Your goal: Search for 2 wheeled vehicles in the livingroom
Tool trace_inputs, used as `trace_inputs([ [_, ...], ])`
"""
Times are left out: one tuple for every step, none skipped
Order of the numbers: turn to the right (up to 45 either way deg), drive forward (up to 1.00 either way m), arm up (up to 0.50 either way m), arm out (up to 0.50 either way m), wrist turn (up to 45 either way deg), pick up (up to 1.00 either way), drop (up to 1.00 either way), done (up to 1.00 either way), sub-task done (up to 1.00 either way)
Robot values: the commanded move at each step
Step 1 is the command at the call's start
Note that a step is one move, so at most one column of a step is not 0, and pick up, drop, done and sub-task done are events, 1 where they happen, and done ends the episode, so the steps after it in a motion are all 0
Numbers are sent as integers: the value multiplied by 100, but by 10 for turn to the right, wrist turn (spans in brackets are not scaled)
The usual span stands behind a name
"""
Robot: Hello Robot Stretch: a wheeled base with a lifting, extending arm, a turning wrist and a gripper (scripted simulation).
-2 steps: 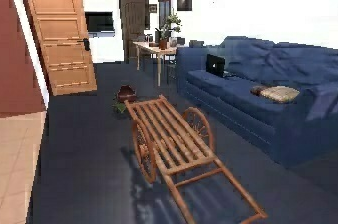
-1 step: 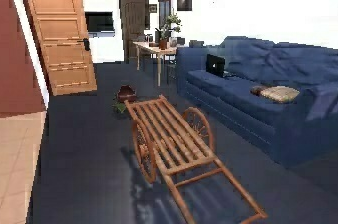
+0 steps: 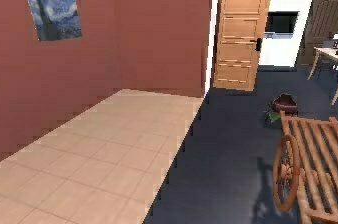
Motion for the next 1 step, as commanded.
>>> trace_inputs([
  [0,30,0,0,0,0,0,0,0],
])
